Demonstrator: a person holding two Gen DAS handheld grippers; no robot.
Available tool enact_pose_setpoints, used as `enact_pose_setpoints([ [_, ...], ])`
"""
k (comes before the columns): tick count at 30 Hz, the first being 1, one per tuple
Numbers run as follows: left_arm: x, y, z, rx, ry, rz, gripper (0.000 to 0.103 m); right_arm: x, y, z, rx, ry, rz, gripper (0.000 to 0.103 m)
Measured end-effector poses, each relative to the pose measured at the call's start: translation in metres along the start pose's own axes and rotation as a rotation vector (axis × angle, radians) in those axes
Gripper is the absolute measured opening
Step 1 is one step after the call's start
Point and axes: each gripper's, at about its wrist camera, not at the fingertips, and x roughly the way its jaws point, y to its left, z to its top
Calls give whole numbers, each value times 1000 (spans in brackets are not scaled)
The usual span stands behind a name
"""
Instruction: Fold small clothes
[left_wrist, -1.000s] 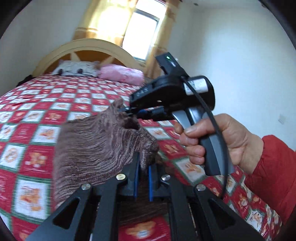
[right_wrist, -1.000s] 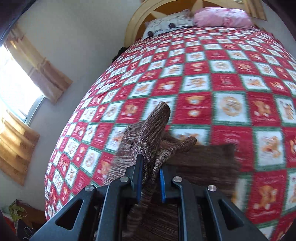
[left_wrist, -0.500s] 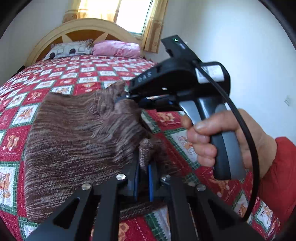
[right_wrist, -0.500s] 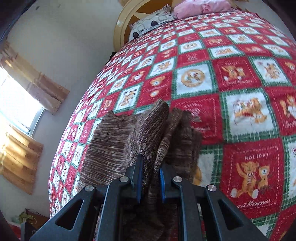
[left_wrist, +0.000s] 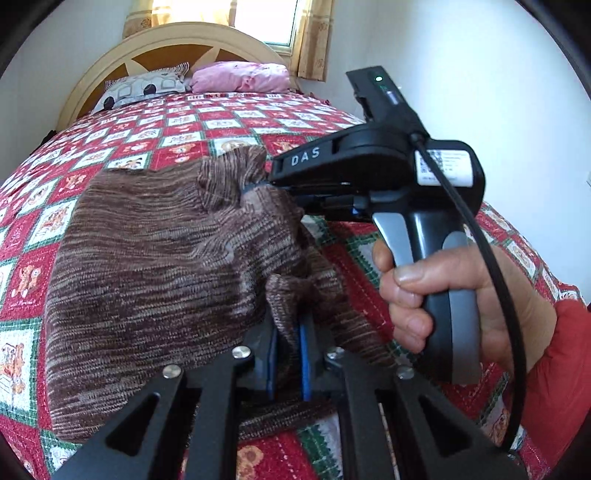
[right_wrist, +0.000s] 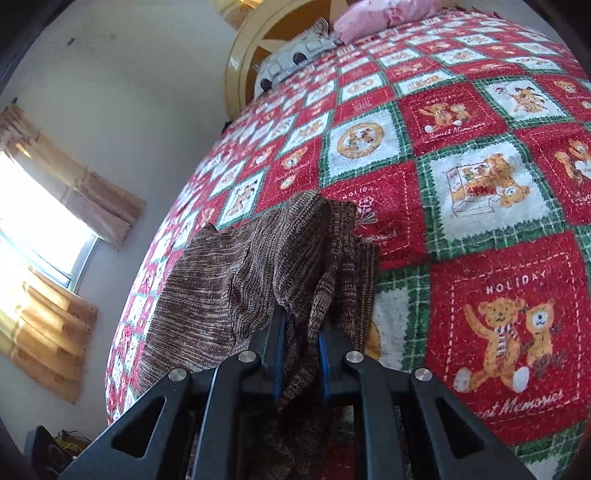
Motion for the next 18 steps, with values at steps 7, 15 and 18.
enact_pose_setpoints([
  [7,5,9,3,-39,20,-37,15,0,-4,-5,-8,-49,18,14],
  [15,-14,16,-8,-37,15,-89,67,-23,-19,-20,89,-90,69,28],
  [18,-29,20,-20,-25,0,-69,74,-43,-26,-37,151,-93,78,32],
])
